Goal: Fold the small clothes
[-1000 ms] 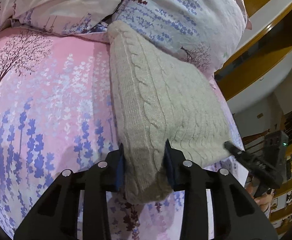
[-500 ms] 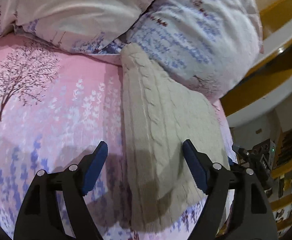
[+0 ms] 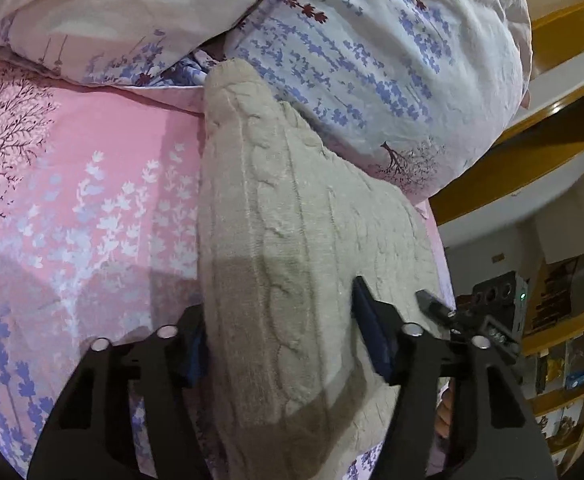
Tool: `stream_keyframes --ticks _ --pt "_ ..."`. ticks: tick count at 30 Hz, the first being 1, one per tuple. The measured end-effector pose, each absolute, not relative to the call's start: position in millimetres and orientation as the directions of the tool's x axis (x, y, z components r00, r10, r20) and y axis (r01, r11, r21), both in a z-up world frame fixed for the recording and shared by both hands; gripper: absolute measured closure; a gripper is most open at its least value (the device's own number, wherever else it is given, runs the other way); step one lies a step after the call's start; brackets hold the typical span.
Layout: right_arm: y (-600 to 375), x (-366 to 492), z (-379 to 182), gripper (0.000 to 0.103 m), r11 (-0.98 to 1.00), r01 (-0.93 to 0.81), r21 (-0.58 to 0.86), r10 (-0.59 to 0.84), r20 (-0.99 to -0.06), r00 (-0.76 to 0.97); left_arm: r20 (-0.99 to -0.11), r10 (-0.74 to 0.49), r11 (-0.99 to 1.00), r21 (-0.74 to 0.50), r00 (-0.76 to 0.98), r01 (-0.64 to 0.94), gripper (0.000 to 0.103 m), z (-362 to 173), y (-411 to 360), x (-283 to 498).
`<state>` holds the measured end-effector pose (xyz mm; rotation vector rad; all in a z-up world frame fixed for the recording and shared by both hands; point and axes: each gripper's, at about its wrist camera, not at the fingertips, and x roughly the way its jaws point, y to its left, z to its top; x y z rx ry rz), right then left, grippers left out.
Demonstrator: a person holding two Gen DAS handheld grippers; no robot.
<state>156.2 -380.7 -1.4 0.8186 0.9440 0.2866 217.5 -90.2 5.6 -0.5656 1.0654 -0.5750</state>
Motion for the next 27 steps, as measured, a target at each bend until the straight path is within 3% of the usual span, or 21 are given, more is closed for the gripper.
stream_keyframes --ticks 4,7,14,18,21,22,24,27 --pt "-378 149 6 0.075 0.641 0.099 0.761 0.567 -0.556 0.608 -0.603 -0.705 0.693 -0.697 0.373 0.184 0.062 9 -78 213" --pt "-364 144 24 0.076 0.637 0.04 0.77 0.585 -0.517 0.625 -0.59 -0.717 0.684 -0.697 0.371 0.214 0.063 19 -68 207" --pt "-282 152 54 0.077 0.728 -0.139 0.672 0.599 -0.524 0.605 -0.578 -0.638 0.753 -0.607 0.509 0.255 0.063 55 3 173" --pt "-247 166 36 0.077 0.763 -0.128 0.633 0.577 -0.579 0.577 -0.644 -0.561 0.813 -0.546 0.52 0.2 0.061 44 31 177" --pt "-234 168 12 0.076 0.819 -0.04 0.573 0.493 -0.666 0.56 -0.699 -0.528 0.831 -0.543 0.482 0.122 0.047 14 40 187" --pt "-237 166 10 0.076 0.806 -0.032 0.591 0.501 -0.652 0.569 -0.686 -0.534 0.823 -0.556 0.494 0.118 0.04 11 45 188" --pt "-243 164 10 0.074 0.783 -0.008 0.621 0.516 -0.642 0.567 -0.692 -0.518 0.833 -0.54 0.504 0.115 0.036 12 45 189" --pt "-243 160 18 0.063 0.829 0.008 0.559 0.459 -0.689 0.561 -0.709 -0.445 0.88 -0.459 0.547 0.12 0.035 27 46 181"
